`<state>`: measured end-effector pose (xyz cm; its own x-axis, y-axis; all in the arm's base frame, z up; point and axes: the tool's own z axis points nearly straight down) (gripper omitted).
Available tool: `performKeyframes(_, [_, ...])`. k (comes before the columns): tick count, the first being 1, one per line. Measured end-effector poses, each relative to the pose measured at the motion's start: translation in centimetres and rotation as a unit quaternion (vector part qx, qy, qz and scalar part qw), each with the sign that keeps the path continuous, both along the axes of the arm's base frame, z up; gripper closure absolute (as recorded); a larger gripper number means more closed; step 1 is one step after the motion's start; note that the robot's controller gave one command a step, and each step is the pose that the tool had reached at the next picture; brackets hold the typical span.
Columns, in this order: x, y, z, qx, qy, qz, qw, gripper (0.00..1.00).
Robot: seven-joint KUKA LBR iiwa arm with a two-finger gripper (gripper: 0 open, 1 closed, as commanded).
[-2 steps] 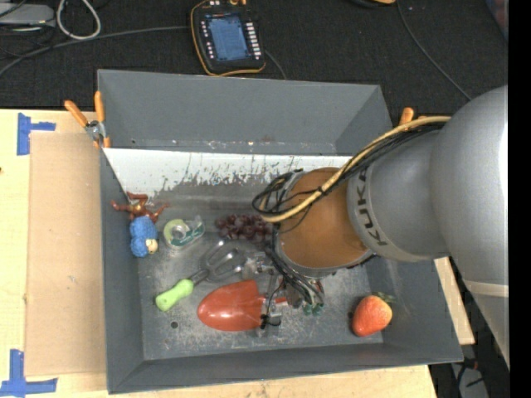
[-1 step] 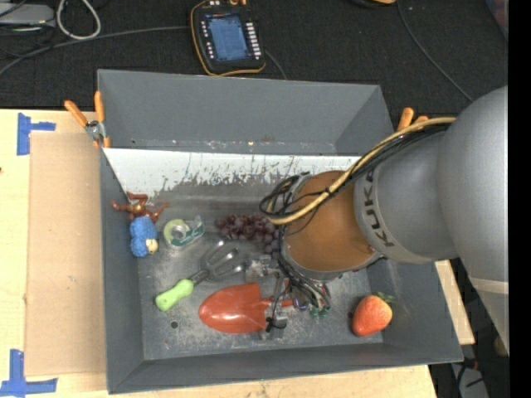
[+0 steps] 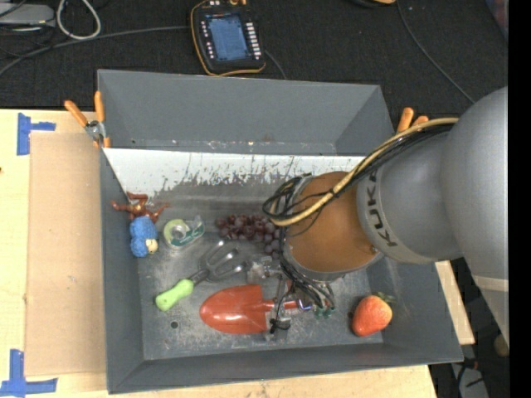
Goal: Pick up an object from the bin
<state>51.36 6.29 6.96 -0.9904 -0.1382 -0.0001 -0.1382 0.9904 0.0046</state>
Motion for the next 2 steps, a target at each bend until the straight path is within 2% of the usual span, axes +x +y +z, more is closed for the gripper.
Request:
performKeyframes(1, [-1.6, -0.5, 0.0, 0.001, 0.0011, 0.026, 0.9997, 0.0])
performKeyframes(2, [0.3, 1.4, 0.2, 0.001, -0.0012, 0.042, 0.9991, 0.0])
